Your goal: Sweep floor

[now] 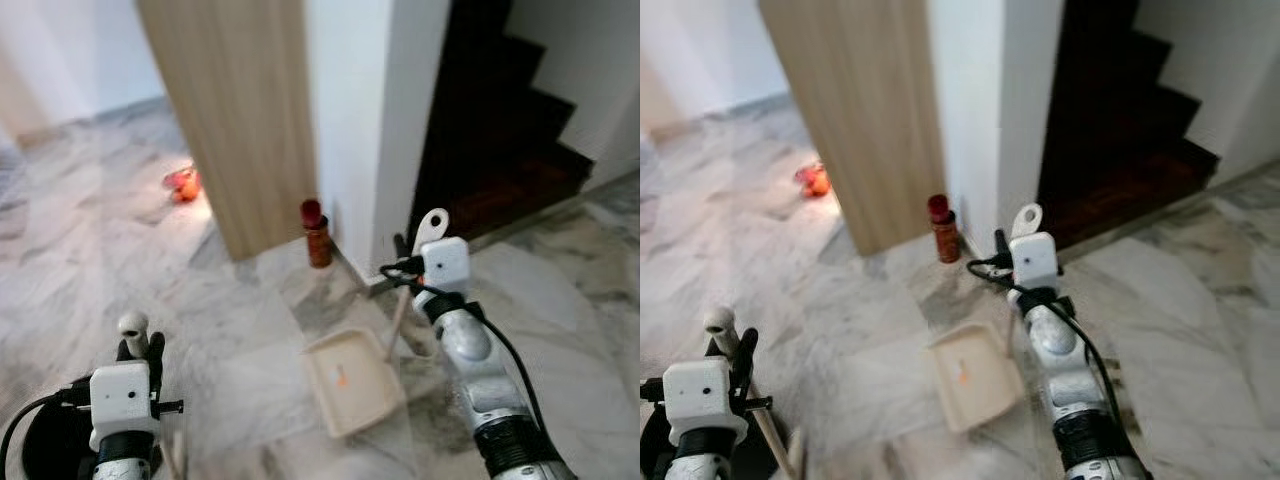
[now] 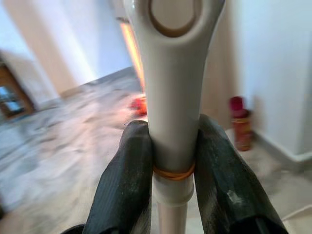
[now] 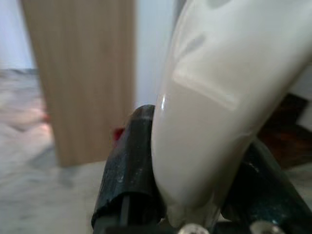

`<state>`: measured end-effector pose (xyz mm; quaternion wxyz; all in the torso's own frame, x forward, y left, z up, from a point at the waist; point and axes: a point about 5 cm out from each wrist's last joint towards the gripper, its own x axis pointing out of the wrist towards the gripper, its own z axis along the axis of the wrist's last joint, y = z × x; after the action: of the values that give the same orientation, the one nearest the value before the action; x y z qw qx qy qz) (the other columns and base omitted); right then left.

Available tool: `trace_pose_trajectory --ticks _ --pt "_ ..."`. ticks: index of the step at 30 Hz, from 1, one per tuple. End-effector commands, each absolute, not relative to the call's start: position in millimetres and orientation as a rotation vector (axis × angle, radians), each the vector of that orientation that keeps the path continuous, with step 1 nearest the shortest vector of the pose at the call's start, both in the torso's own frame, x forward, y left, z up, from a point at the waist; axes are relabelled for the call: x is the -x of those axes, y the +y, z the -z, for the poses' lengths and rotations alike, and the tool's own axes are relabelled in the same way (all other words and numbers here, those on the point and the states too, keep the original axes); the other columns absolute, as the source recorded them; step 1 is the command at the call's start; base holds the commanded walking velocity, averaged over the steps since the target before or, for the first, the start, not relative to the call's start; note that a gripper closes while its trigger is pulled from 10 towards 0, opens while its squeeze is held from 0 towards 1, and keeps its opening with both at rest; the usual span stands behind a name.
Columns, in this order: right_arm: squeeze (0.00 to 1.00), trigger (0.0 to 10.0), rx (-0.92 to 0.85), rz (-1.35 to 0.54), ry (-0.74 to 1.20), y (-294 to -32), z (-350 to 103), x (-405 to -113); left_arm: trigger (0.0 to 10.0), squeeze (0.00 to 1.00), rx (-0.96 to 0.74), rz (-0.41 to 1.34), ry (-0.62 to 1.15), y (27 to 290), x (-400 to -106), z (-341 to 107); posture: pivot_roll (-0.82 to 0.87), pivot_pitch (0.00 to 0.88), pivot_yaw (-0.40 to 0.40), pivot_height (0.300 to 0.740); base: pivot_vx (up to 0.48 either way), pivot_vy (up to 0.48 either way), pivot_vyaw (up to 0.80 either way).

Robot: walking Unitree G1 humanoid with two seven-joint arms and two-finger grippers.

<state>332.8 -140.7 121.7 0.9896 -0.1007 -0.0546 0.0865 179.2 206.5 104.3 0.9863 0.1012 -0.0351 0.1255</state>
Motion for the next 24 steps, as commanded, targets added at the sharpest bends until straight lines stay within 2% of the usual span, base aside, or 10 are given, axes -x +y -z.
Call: trace_pose_trajectory --ticks 1,6,11,24 --pt "0.00 10.0 0.176 -0.203 -0.174 -128.3 -135.6 -335.6 10.0 0.00 -0.247 -0.267 -0.099 212.4 -177.7 -110.5 -0.03 0.026 0.106 0.740 0.000 0.000 -0.69" --pt "0.00 10.0 0.172 -0.206 -0.174 -126.6 -135.8 -335.6 10.0 0.00 -0.262 -0.265 -0.099 212.3 -178.3 -111.2 -0.03 0.025 0.108 0.740 0.000 0.000 -0.70" --pt "0.00 10.0 0.171 -0.207 -0.176 -125.6 -136.4 -335.8 10.0 0.00 -0.251 -0.268 -0.102 211.6 -179.7 -110.9 -0.03 0.022 0.107 0.740 0.000 -0.458 -0.70" --pt "0.00 10.0 0.170 -0.219 -0.180 -122.6 -138.2 -338.3 10.0 0.00 -0.246 -0.273 -0.115 209.9 -182.0 -111.4 -0.04 0.009 0.094 0.740 0.000 0.000 -0.69"
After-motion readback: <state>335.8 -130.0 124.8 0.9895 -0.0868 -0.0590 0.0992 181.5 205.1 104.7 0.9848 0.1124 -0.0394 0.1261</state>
